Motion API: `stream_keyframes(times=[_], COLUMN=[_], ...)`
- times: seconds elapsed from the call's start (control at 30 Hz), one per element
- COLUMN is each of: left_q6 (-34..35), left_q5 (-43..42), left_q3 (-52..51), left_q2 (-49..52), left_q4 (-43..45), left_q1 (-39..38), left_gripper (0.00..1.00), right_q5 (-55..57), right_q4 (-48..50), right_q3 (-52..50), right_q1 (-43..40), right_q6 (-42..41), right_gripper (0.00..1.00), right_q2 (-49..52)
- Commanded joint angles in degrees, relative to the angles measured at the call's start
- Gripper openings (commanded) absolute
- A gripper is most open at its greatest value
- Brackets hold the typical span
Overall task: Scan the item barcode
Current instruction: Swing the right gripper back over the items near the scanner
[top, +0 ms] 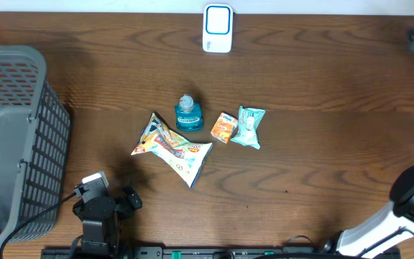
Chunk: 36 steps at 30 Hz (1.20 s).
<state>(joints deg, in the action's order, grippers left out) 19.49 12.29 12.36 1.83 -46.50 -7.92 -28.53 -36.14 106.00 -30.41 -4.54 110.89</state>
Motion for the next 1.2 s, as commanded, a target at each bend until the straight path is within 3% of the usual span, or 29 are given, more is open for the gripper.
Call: stream_keyframes(times=[0.0,0.27,0.6,0.73,0.83,0.9,1.0,1.07,1.17], left_q6=[-1.2,-1.2,-1.2,-1.2,-1.2,-1.2,-1.2,-1.2,-1.2], left_q5=[0.3,0.3,0.3,0.3,0.3,0.3,0.3,0.3,0.3], left_q3=[0.0,0.0,0.0,0.0,0.0,0.0,0.0,0.0,0.0], left_q2=[0.0,0.0,0.0,0.0,0.0,0.0,0.0,0.0,0.0], left_q4=[-4.0,-4.0,-4.0,-4.0,-4.0,-4.0,-4.0,-4.0,-4.0], left_q1=[0.1,0.1,0.1,0.1,0.1,0.1,0.1,0.1,0.1], left_gripper=[0.98,0.98,0.98,0.98,0.98,0.98,0.98,0.98,0.98], right_q5=[-8.3,-8.3,-7.3,-8.8,-8.2,-6.0,4.5,6.2,6.4], right_q4=[-1.5,-7.8,-14.9,-13.3,-10.8,-9.9,-15.4,-20.4,-21.0], right_q3=[0.1,0.1,0.1,0.1,0.1,0.1,0.1,0.1,0.0], right_q1=[6.6,28.7,45.3,49.3,52.2,53.8,55.7,56.5,57.7], right_q6=[2.1,18.8,16.6,14.7,1.0,-12.7,-44.7,-61.8,-74.8], right_gripper=[0.99,0.99,0.99,0.99,0.99,0.99,0.99,0.99,0.99], right_q2=[-4.2,-9.9,-9.6,-9.6,-9.6,-9.6,-9.6,-9.6,-9.5])
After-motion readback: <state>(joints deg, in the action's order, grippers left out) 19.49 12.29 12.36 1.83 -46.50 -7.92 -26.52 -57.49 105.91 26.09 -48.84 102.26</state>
